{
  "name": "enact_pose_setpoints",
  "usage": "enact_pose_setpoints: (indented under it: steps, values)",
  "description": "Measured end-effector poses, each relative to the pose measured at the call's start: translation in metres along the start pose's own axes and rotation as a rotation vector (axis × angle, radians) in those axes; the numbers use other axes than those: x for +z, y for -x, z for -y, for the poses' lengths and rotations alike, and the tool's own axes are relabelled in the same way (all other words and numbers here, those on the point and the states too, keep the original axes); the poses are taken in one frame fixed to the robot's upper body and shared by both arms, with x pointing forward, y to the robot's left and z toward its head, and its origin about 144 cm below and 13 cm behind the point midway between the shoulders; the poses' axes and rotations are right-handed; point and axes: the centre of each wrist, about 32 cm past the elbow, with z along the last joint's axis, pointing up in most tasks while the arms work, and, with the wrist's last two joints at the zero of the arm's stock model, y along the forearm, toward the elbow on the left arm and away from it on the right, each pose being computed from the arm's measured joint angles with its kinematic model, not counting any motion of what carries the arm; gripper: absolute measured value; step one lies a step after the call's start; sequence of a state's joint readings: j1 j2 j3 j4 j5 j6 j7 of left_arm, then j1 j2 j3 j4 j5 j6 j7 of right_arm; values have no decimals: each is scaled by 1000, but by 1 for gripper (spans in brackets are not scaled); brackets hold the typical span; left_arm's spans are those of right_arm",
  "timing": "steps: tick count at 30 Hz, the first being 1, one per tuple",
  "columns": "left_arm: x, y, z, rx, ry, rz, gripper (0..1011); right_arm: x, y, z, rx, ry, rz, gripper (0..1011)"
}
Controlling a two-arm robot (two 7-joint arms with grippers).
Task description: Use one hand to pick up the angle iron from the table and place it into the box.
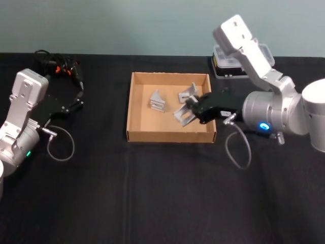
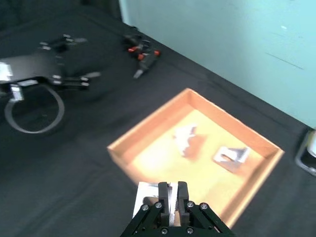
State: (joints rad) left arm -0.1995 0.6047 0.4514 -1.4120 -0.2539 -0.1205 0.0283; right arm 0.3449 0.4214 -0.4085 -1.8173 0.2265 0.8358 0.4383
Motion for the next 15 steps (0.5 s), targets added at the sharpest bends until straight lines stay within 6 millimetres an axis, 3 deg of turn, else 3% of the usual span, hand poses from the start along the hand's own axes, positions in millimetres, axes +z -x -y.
enact_pose_setpoints:
  steps: [15]
  values:
    - [0,0,0,0,0,0,1000,-15,-33,-37,-51,66,-55,118]
